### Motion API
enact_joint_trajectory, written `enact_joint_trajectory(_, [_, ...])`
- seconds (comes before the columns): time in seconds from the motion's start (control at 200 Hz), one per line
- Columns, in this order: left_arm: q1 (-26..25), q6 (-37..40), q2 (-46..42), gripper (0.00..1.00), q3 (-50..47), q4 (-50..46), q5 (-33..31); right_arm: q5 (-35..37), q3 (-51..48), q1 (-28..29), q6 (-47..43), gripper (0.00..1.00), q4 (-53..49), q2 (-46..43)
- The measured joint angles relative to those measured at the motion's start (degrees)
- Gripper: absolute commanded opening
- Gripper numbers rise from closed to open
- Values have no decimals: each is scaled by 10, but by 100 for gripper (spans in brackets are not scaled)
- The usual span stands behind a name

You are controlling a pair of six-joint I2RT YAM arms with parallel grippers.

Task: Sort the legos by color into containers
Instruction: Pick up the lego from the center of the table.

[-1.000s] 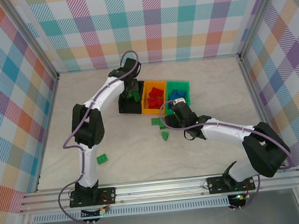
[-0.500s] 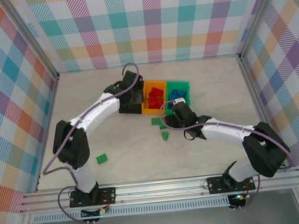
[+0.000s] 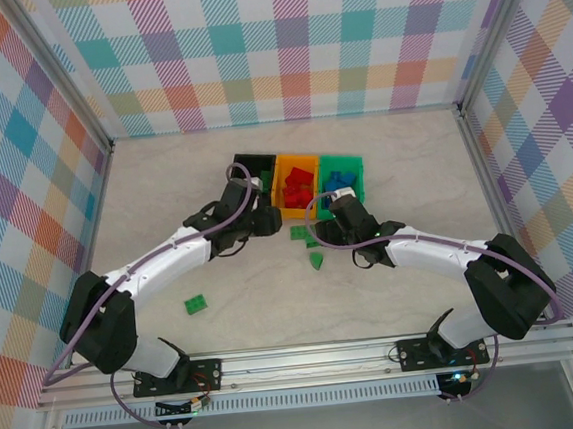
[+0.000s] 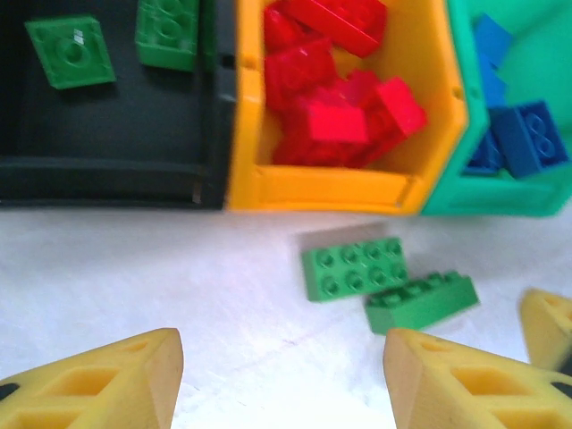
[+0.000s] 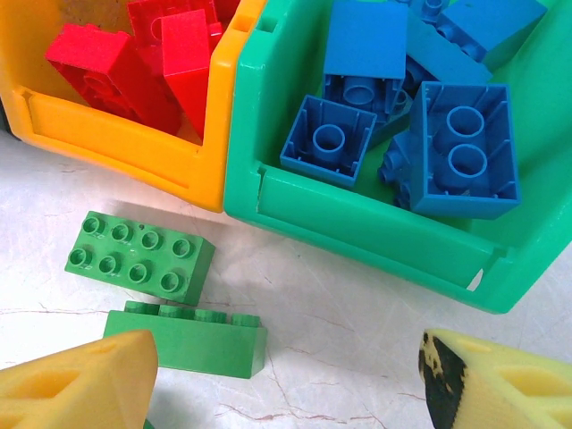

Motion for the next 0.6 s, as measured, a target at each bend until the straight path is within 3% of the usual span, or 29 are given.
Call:
enact_joint_trajectory(0.18, [-45, -11, -18, 60, -47, 38, 5, 0, 0, 0, 0, 78, 0, 0])
enact_joint_trajectory(0.6, [-168, -15, 8, 60, -83, 86, -57, -27, 0, -55, 44, 78, -5, 0])
